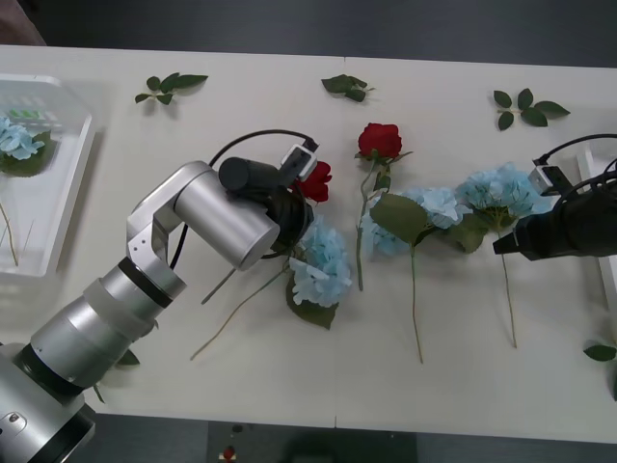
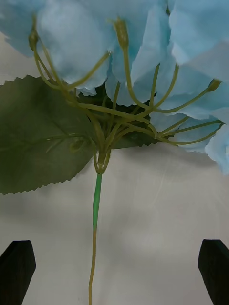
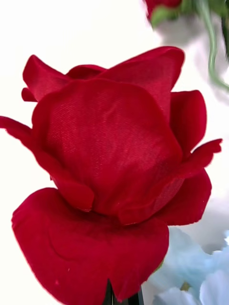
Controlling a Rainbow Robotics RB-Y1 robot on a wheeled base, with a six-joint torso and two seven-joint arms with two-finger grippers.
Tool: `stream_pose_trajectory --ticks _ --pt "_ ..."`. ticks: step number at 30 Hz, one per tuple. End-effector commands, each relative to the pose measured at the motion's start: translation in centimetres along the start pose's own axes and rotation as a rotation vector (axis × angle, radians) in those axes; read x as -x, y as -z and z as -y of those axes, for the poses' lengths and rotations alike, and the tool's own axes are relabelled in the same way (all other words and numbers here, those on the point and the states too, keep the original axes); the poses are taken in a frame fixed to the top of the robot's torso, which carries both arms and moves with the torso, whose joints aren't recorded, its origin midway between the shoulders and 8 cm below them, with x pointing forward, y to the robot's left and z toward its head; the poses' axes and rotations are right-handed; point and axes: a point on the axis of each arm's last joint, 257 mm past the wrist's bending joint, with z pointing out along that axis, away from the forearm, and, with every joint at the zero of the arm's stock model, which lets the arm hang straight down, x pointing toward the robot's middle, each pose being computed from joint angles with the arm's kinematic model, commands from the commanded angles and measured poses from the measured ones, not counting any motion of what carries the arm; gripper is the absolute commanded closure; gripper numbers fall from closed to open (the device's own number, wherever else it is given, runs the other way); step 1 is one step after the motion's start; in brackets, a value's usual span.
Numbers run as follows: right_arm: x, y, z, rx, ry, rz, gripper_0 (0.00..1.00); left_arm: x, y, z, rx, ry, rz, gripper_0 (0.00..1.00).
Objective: Put the red flowers into the right box and the blue flowers into the left box
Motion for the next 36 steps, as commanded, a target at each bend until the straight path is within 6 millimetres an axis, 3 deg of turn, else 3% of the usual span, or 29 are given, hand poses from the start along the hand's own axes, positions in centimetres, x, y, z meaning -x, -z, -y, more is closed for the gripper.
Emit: stream_pose_trajectory --ticks 1,5,10,14,19,23,28,36 --pt "1.2 -0.1 0.4 -0.012 0.052 0.029 0.0 6.4 4.2 -0.4 -0.014 0.031 0.091 1.0" --pt "1.2 -0.3 0.1 -0.005 0.063 0.03 0.0 8.7 6.1 -0.3 -0.063 0.085 0.153 1.0" --pt "1.9 0.2 -0.4 0.025 0.073 0.051 0.0 13.0 10.1 -0.6 -0.143 0.157 0.266 1.0" --pt "2.8 1.8 -0.7 0.072 0.11 0.077 0.0 14.5 13.2 -1.4 -0.148 0.153 0.31 1.0" --pt "3.0 4.6 -1.0 0.162 0.147 0.095 0.0 15.6 15.6 -2.4 -0.168 0.17 0.357 1.0" --pt "3.5 7.2 -1.4 0.237 0.212 0.136 0.0 15.2 16.4 -3.5 -0.157 0.167 0.362 1.0" --pt "3.8 9.5 -1.9 0.309 0.27 0.19 0.0 13.5 15.8 -4.7 -0.131 0.169 0.334 1.0" --pt "4.1 12.5 -3.2 0.412 0.321 0.26 0.0 8.9 13.7 -6.9 -0.041 0.143 0.25 1.0"
